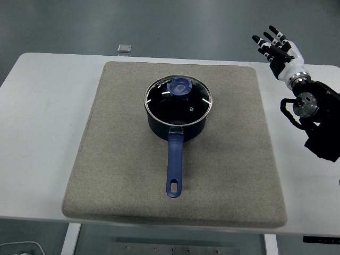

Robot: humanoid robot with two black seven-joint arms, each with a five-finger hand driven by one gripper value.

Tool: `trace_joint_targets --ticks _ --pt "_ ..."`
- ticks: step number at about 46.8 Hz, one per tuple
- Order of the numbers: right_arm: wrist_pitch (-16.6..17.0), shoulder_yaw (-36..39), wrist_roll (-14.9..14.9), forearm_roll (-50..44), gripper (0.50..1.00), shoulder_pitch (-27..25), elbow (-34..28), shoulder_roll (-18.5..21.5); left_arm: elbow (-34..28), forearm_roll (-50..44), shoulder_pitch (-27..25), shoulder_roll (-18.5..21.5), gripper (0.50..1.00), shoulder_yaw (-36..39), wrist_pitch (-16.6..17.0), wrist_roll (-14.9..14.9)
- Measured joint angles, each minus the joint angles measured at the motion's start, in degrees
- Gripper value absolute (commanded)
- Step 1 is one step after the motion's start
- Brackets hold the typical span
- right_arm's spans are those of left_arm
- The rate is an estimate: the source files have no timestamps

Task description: Lift the pot lid and place it to the right of the pot.

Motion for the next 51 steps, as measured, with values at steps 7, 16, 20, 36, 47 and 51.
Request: trace_joint_targets --ticks 7,16,20,36,47,51 --pt "0.03 -0.11 0.00 0.00 0.932 0.04 0.00 -0.40 -0.02 0.00 0.02 -0.04 1.000 -0.21 -0.01 0.00" --pt "0.03 -0.12 0.00 0.00 0.932 0.07 0.00 -0.78 0.35 -0.02 0.04 -0.03 1.000 -0.16 -0.01 -0.01" --pt "0.03 -0.12 0.00 0.00 0.932 0.07 0.00 -0.79 0.35 -0.02 0.04 -0.03 1.000 -0.15 -0.02 -0.01" --pt "-0.04 -0.12 0.00 -0.03 0.932 0.07 0.00 -0.72 0.05 -0.09 -0.02 -0.02 1.000 -0.15 -0.10 -0.01" --pt "-0.04 -0.12 0.00 -0.04 0.932 0.15 0.00 -0.72 0.61 0.06 -0.04 -0.02 1.000 -0.10 -0.15 -0.01" --pt "-0.01 -0.12 0.00 -0.04 0.932 0.15 -0.01 -0.86 0.48 0.02 0.03 -0.02 1.000 -0.11 -0.14 -0.01"
